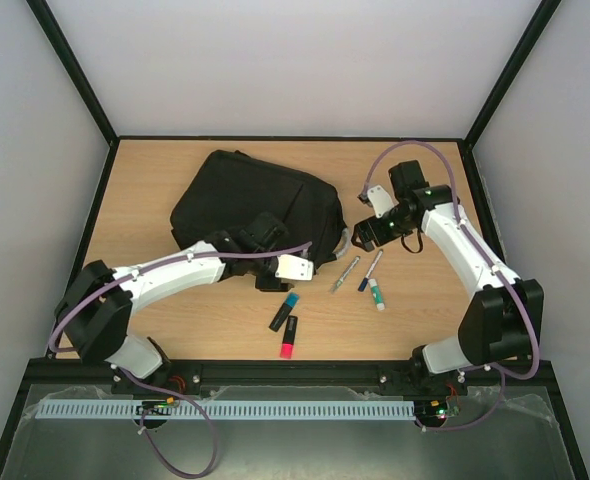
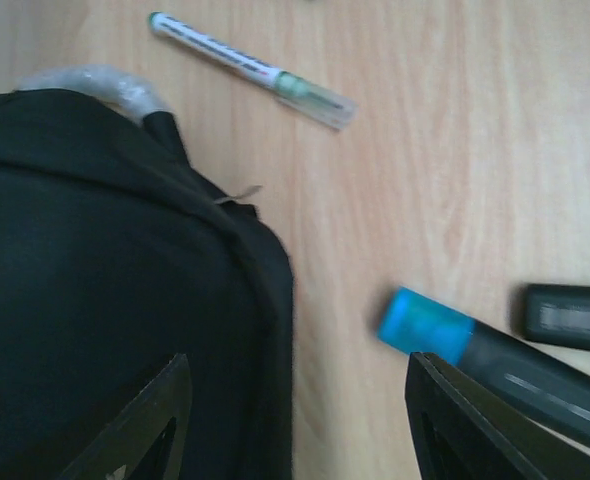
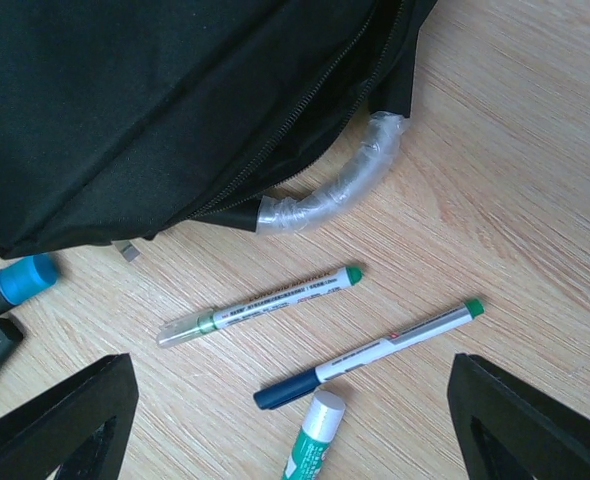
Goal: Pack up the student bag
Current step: Zip the student bag at the center of the board.
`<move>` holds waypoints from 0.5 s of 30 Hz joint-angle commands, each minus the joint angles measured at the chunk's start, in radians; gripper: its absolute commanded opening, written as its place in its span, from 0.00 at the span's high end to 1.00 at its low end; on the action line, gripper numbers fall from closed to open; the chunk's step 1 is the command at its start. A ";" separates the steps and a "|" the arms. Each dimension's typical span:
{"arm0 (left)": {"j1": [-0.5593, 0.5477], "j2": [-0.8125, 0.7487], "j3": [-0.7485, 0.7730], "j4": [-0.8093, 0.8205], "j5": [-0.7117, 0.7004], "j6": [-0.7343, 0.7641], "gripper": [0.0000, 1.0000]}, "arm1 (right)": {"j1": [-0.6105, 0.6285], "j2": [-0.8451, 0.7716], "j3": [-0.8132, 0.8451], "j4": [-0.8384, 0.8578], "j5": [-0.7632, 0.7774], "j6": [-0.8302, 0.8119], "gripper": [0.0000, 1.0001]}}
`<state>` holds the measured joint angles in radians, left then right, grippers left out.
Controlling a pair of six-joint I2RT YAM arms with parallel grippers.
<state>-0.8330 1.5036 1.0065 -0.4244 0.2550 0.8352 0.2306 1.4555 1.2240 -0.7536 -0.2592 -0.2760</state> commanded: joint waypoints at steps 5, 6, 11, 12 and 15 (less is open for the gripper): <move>-0.004 0.078 -0.007 0.160 -0.085 -0.010 0.38 | -0.003 -0.062 -0.053 -0.030 -0.010 0.010 0.14; -0.002 0.081 -0.012 0.171 -0.088 -0.007 0.38 | -0.004 -0.064 -0.057 -0.028 -0.009 0.011 0.15; 0.004 0.102 -0.026 0.208 -0.098 -0.002 0.40 | -0.003 -0.078 -0.100 -0.008 -0.020 0.002 0.15; 0.007 0.110 -0.024 0.213 -0.098 -0.005 0.41 | -0.003 -0.086 -0.115 -0.001 -0.027 -0.007 0.16; 0.017 0.131 -0.012 0.217 -0.092 -0.007 0.44 | -0.003 -0.128 -0.183 0.047 -0.047 -0.025 0.18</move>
<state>-0.8284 1.6062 0.9939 -0.2459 0.1658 0.8268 0.2298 1.3872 1.1141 -0.7254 -0.2672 -0.2813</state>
